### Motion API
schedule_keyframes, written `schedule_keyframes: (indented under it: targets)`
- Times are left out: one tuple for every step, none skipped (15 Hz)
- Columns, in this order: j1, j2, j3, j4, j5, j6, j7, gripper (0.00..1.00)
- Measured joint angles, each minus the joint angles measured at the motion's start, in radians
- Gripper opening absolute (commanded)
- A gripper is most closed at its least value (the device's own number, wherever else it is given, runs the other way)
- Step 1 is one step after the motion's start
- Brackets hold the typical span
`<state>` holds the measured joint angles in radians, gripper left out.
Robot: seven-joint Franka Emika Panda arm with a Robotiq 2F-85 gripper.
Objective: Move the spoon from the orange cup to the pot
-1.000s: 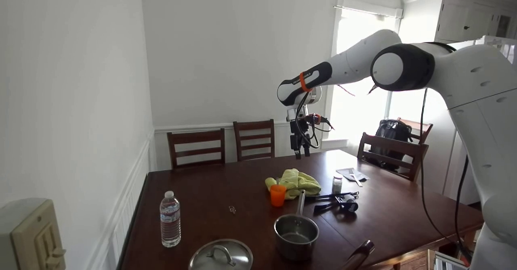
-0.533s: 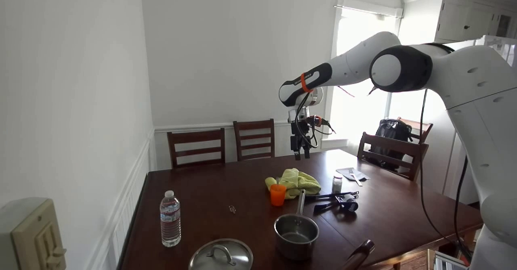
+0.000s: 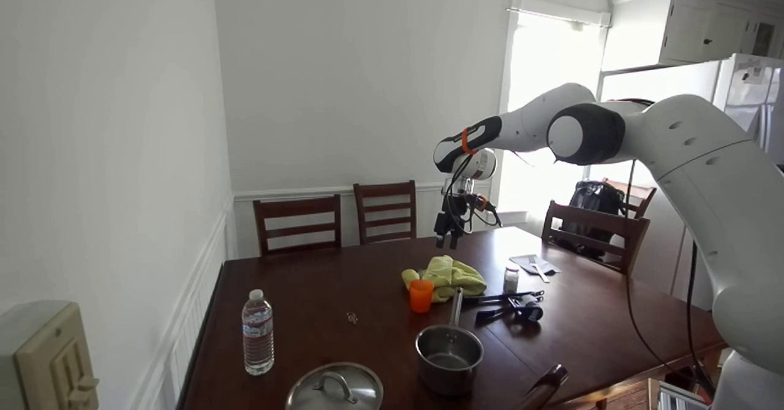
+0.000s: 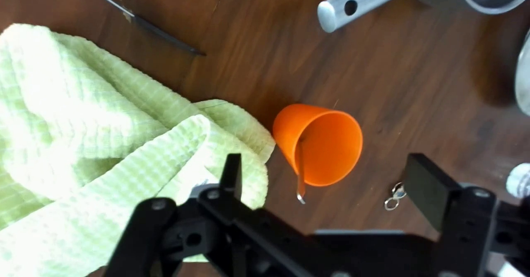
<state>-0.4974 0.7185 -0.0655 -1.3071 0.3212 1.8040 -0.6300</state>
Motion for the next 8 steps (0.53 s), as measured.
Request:
schedule_keyframes:
  targets:
    - [0.000,0.028,0.014,0.039,0.000,-0.048,-0.019,1.00]
    - [0.002,0.054,0.027,0.072,0.000,-0.078,-0.028,1.00]
    - [0.005,0.073,0.034,0.094,0.000,-0.090,-0.032,1.00]
    - [0.005,0.086,0.038,0.110,0.000,-0.093,-0.033,1.00]
    - [0.005,0.093,0.039,0.118,0.000,-0.094,-0.035,1.00]
    - [0.004,0.094,0.039,0.119,0.000,-0.094,-0.036,1.00]
    - [0.004,0.095,0.041,0.119,0.000,-0.094,-0.052,1.00]
    - [0.001,0.097,0.049,0.119,0.000,-0.102,-0.094,1.00]
